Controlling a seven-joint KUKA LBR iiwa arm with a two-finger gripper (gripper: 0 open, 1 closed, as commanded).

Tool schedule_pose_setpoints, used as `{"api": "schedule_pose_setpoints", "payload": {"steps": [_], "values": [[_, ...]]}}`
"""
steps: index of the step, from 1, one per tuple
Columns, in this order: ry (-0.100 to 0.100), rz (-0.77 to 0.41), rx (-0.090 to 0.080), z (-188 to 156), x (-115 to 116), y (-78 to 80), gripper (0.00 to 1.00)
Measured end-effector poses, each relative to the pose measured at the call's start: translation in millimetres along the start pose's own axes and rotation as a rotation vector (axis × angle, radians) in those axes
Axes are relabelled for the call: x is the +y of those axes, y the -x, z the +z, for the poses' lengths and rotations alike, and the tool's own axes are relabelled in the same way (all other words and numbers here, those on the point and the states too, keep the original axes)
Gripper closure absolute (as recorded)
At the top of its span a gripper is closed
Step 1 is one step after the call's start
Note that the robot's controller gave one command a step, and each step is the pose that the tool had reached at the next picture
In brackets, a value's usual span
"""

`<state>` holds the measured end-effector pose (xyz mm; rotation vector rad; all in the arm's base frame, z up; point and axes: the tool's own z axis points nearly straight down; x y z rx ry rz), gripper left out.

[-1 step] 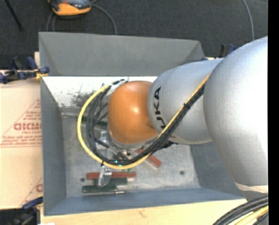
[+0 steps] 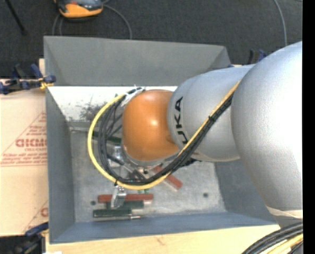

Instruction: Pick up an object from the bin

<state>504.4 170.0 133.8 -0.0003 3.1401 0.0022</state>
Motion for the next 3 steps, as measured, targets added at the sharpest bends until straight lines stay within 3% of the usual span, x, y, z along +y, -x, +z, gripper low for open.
{"api": "schedule_pose_setpoints", "payload": {"steps": [1, 2, 3], "values": [[0.004, -0.152, -0.012, 59, -24, -14.3, 1.0], [0.004, -0.151, -0.012, 59, -24, -14.3, 1.0], [-0.001, -0.187, -0.003, -93, -14, 5.0, 1.0]]}}
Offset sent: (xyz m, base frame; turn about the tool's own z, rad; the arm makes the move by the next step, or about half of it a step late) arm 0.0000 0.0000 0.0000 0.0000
